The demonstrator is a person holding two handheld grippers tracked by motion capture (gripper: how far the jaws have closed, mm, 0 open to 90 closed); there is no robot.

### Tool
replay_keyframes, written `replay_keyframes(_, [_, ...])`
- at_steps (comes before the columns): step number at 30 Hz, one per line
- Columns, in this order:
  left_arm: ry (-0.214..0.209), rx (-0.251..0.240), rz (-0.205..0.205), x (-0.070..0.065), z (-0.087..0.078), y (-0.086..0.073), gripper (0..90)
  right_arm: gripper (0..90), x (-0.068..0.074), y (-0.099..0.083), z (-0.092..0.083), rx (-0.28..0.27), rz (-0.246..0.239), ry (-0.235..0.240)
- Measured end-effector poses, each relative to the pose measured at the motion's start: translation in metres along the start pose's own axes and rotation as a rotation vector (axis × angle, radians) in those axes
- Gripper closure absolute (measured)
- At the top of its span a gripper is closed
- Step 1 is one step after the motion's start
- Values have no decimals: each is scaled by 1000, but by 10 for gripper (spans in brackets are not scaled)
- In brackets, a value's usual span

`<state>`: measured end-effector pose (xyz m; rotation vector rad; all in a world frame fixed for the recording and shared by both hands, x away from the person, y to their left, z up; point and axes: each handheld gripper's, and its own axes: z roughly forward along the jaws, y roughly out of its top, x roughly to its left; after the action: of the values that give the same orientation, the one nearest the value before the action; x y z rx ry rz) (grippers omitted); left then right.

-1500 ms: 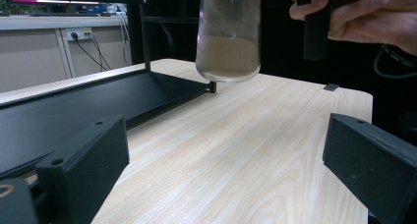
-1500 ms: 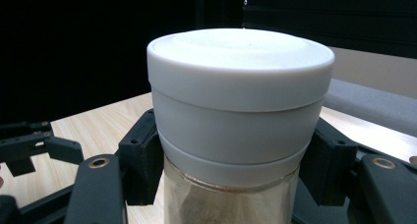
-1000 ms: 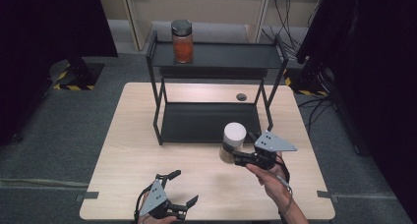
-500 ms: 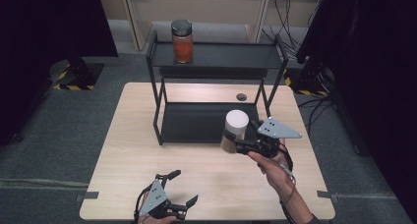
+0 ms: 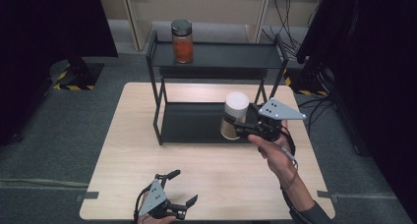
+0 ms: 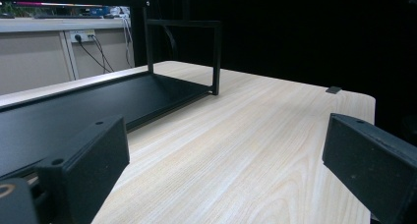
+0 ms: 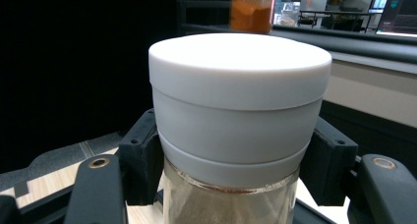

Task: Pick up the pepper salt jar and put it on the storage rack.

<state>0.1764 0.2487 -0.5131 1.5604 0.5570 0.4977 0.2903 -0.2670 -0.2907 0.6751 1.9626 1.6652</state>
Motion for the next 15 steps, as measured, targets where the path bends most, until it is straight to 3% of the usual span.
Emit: replay_keyframes(15, [1, 1, 0, 0, 0, -1, 34, 355, -4, 32, 18, -8, -1, -16])
